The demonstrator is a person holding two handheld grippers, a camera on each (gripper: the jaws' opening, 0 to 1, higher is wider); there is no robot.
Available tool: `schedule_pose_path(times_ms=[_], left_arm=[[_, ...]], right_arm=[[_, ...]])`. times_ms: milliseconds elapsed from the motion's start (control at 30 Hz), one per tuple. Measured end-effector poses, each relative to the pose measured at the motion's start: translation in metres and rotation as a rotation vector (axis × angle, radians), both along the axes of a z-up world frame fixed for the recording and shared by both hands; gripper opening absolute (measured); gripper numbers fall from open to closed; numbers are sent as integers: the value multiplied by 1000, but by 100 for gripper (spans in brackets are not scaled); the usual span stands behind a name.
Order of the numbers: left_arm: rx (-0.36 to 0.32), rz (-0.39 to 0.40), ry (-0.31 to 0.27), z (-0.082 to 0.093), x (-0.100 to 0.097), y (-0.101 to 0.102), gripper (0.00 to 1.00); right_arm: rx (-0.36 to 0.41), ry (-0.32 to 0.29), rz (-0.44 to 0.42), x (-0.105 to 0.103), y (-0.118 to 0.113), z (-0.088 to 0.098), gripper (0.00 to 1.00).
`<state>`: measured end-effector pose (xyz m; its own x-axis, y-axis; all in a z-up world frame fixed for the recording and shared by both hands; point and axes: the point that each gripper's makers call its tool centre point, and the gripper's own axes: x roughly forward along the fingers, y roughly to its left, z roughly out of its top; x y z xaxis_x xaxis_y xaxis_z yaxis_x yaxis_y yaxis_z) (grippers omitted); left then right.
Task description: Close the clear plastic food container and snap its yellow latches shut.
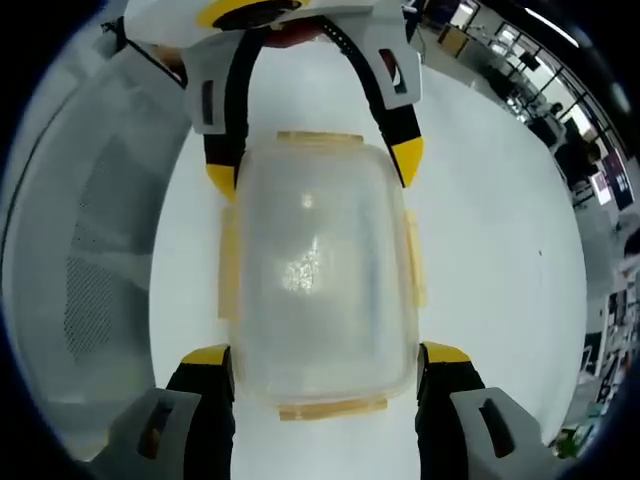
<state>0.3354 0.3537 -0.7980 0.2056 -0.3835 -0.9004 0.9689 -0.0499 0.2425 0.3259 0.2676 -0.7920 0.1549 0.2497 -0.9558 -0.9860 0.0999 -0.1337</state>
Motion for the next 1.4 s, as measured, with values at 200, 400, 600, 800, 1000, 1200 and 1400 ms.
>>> schedule_pose_path(times_ms=[200,400,600,800,1000,1200,1400], left_arm=[[6,0,-1,0,2,12,80],[9,2,-1,0,2,18,80],[12,1,0,0,4,22,80],[16,-6,-1,-1,9,21,80],[14,-2,0,-2,18,19,80],[8,-4,1,-2,27,18,80],[6,-9,0,-1,36,16,80]], right_arm=[[2,-2,-4,1,12,1,74],[-4,-3,-4,2,19,0,75],[-5,-2,-6,5,23,0,75],[11,-2,-13,9,21,0,75],[0,-2,-8,18,20,0,75],[6,-2,-13,27,19,-1,75],[9,-3,-18,34,17,-1,75]])
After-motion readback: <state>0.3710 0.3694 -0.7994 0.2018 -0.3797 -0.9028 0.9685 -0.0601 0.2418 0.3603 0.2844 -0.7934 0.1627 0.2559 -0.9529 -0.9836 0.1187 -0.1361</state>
